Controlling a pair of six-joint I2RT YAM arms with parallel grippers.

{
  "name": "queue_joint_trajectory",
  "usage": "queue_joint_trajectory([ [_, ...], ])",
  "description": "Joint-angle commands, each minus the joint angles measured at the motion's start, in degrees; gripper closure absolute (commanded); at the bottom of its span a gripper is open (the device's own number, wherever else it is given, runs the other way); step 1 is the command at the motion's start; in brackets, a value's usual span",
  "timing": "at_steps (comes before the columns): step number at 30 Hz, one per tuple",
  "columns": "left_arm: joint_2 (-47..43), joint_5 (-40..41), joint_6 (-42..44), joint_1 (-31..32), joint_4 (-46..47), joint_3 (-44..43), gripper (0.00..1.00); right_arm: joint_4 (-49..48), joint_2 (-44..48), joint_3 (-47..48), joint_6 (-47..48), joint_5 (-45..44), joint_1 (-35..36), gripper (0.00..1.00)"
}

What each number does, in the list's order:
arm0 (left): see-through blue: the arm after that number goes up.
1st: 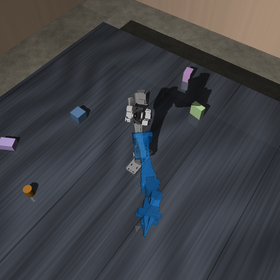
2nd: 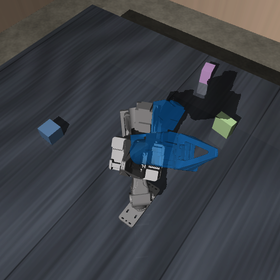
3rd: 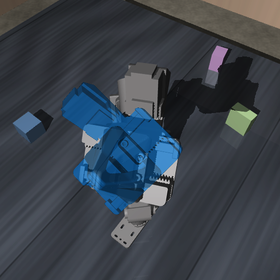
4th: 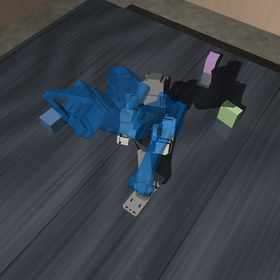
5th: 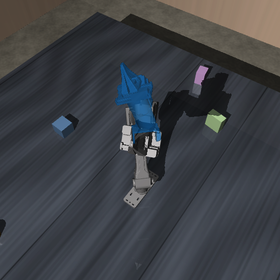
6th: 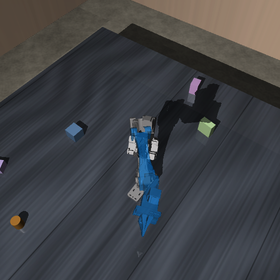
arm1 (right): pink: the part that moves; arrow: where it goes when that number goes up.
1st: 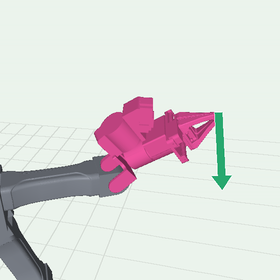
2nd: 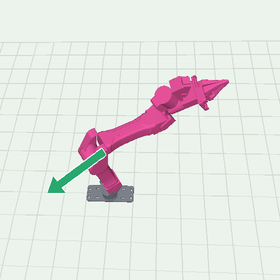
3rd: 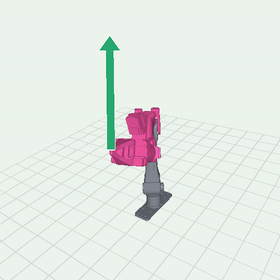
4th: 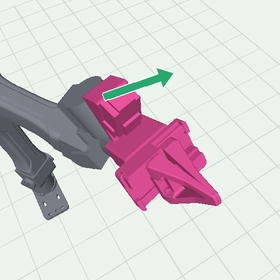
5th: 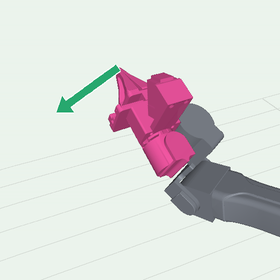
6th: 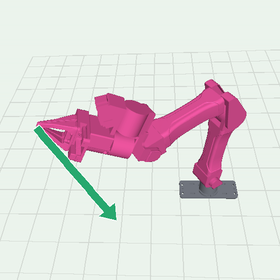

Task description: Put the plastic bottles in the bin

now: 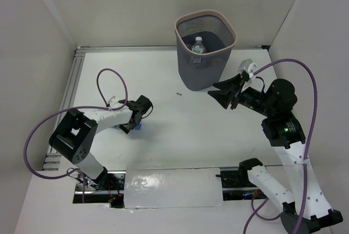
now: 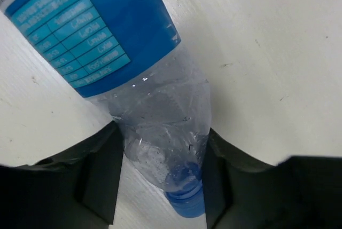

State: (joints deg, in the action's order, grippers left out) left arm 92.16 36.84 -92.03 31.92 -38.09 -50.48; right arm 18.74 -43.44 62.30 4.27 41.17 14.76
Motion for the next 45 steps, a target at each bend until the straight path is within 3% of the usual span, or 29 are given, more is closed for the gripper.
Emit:
queue_joint_trajectory([
  [1,-0.93,0.69,-1.66,0.69,0.47,1.52,0.47,-0.29,0.64,-0.25,-0.58,0.05,0.35,0.55],
  [3,-2.15,1.22,-1.66,1.91,-0.05,1.52,0.73,-0.29,0.64,-0.25,-0.58,0.05,0.35,0.55],
  [4,-2.16,2.0,-1.66,2.61,-0.67,0.91,0.77,-0.29,0.64,-0.25,-0.58,0.05,0.35,0.55],
  [10,-5.76,12.28,-5.35,14.47,-12.61,-6.64,0.8,0.85,2.48,-0.25,-0.05,-0.47,0.35,0.6],
  [16,-9.18,23.96,-6.94,29.39,-25.26,-18.5,0.82,0.86,4.94,-0.78,1.61,-3.28,0.35,0.87],
  [20,-10.51,32.58,1.13,37.15,-25.28,-25.97,0.87,0.86,6.87,-2.1,1.62,-8.98,0.35,0.93],
  [21,-10.51,34.68,10.11,38.47,-17.54,-28.86,0.88,0.16,7.75,-2.79,1.62,-11.52,0.35,0.98],
  [23,-11.12,34.7,21.57,38.48,-12.85,-31.07,0.88,-0.45,8.54,-3.59,1.0,-14.25,0.35,0.98],
  [24,-11.82,34.7,28.76,38.48,0.68,-31.08,0.88,-0.46,8.55,-4.29,1.0,-15.58,0.35,0.99],
  [25,-13.48,32.44,44.84,38.48,9.69,-29.95,0.88,-1.07,9.33,-4.3,0.39,-16.72,0.35,0.99],
  [27,-15.6,27.44,63.64,38.48,32.08,-25.83,0.88,-1.08,9.87,-4.82,0.39,-18.74,0.35,0.99],
  [28,-16.56,20.01,76.43,37.96,50.73,-22.07,0.88,-1.08,9.87,-4.82,0.39,-18.76,0.35,0.99],
  [30,-15.96,13.9,80.68,35.85,58.1,-22.64,0.88,-0.55,10.39,-5.35,0.39,-18.76,0.35,0.98],
  [34,-7.54,2.31,81.72,29.79,51.8,-37.47,0.92,-0.02,11.62,-6.4,0.39,-19.37,0.35,0.98],
  [39,0.55,-5.45,86.75,24.34,58.03,-44.69,0.92,-0.02,12.94,-8.07,0.39,-19.99,0.35,0.98],
  [45,10.92,-15.13,85.26,16.78,61.81,-53.49,0.92,-0.02,14.52,-9.12,0.39,-20.51,0.35,0.97],
])
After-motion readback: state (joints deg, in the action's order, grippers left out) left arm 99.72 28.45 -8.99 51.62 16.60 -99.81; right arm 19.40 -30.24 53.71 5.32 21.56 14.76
